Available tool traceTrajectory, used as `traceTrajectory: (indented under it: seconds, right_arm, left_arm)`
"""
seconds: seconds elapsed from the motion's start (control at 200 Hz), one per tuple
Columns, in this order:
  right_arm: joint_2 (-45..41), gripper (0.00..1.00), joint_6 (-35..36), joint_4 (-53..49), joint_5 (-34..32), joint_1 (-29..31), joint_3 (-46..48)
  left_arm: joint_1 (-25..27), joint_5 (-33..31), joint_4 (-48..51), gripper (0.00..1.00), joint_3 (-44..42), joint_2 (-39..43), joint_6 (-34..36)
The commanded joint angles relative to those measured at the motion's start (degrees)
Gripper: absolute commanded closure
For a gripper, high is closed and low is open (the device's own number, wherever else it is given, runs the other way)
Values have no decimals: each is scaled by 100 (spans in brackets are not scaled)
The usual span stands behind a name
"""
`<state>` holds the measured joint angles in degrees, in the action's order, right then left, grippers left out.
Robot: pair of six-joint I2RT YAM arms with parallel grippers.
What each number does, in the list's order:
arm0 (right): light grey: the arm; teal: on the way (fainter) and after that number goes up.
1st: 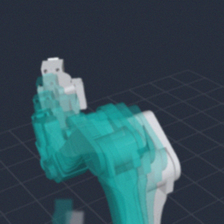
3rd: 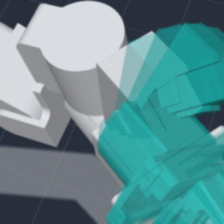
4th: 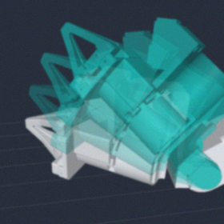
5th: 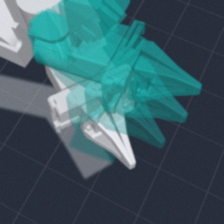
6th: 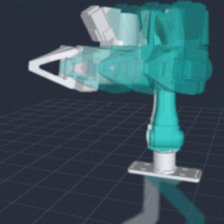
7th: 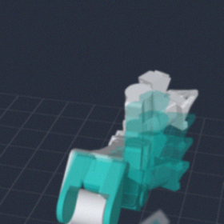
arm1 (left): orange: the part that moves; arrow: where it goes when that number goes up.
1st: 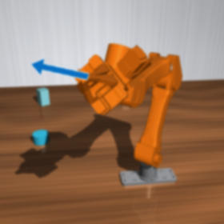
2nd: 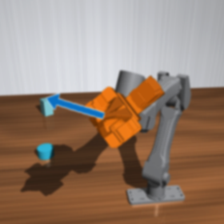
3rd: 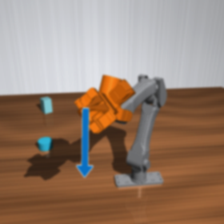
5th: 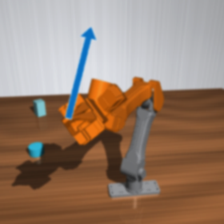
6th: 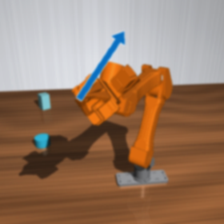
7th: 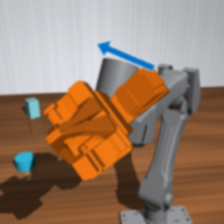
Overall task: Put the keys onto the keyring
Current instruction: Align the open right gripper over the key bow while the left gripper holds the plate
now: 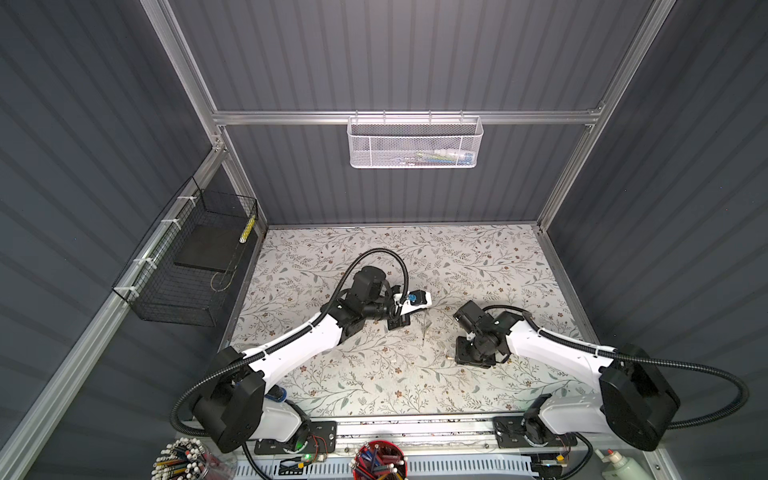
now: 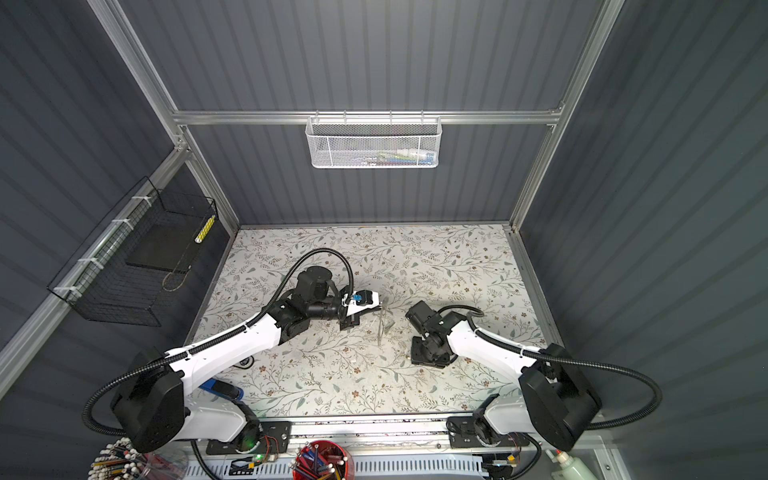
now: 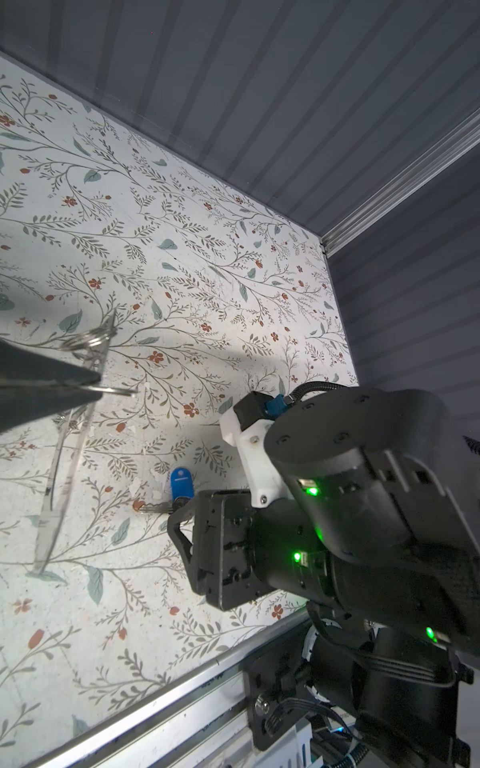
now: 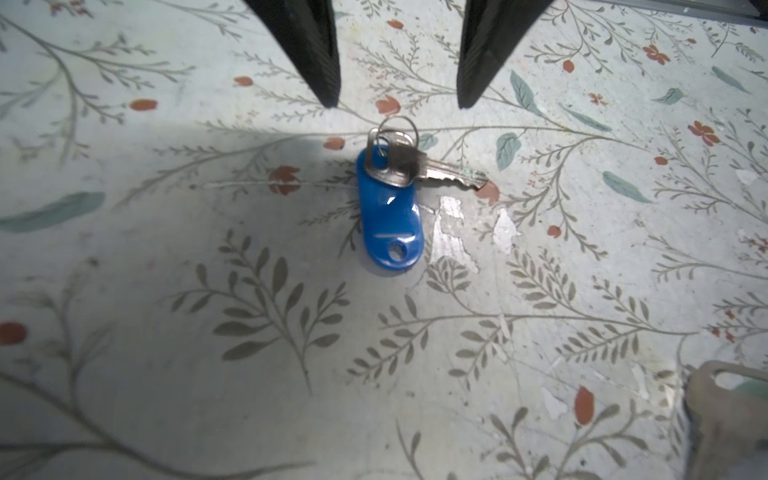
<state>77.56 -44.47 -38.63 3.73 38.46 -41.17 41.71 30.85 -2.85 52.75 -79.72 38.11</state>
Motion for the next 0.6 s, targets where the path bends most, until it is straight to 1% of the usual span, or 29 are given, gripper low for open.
traceTrajectory:
  seconds: [0.0,0.2,0.595]
  right_arm:
    - [101,55,-96,-147,39,23,-51]
    - [202,56,-133,-3,93,23,22]
    - [674,57,127,66,16,24,-222]
  left_arm:
    - [34,-20,-14,100,-37,129,34]
    - [57,-24,-5,100,-36,132,56]
    - [74,-43,8,100,-37,97,64]
